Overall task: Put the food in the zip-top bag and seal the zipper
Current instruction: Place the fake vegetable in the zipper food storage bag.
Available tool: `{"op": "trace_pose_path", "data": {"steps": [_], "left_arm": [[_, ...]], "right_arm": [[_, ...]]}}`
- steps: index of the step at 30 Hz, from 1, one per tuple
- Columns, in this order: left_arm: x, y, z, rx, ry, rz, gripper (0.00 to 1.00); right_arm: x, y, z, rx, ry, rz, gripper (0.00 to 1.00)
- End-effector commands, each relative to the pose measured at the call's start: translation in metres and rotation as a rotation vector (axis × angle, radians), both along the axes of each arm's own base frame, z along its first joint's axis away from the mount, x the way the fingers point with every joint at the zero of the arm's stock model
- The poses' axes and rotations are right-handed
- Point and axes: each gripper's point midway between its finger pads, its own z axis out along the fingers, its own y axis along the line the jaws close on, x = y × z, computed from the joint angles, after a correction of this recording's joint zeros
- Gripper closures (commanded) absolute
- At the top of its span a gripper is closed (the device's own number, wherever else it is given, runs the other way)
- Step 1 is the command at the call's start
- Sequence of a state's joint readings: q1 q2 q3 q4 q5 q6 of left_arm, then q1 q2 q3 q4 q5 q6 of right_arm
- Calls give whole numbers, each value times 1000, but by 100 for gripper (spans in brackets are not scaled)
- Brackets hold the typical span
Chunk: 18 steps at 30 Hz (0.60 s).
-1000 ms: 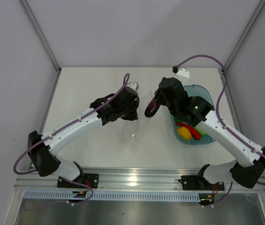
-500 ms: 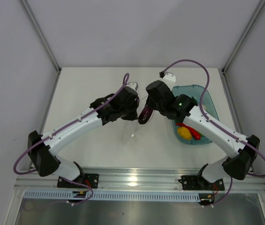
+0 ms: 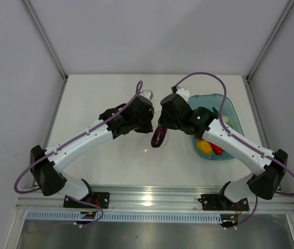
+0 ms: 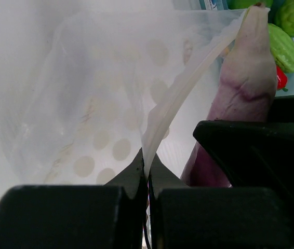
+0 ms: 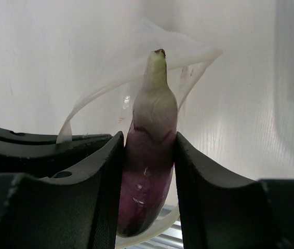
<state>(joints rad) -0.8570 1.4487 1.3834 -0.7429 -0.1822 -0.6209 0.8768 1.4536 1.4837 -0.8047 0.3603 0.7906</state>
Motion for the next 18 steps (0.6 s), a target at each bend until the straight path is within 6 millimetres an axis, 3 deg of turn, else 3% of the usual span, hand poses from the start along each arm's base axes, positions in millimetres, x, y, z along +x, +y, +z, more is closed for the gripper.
{"op": "trace_pose_path", "data": {"steps": [1, 5, 13, 18], "left_arm": [[3, -1, 22, -56, -46, 14, 99], [1, -4, 17, -56, -22, 9, 99], [-2, -14, 15, -77, 22, -9, 100], [-5, -16, 26, -132, 13, -11, 100]], "right_arm": [[-9, -1, 23, 15, -92, -3, 84], [-18, 7, 51, 51, -219, 98, 84], [-29, 11, 55, 7, -263, 177, 84], [-28, 1, 37, 11, -204, 113, 84]]}}
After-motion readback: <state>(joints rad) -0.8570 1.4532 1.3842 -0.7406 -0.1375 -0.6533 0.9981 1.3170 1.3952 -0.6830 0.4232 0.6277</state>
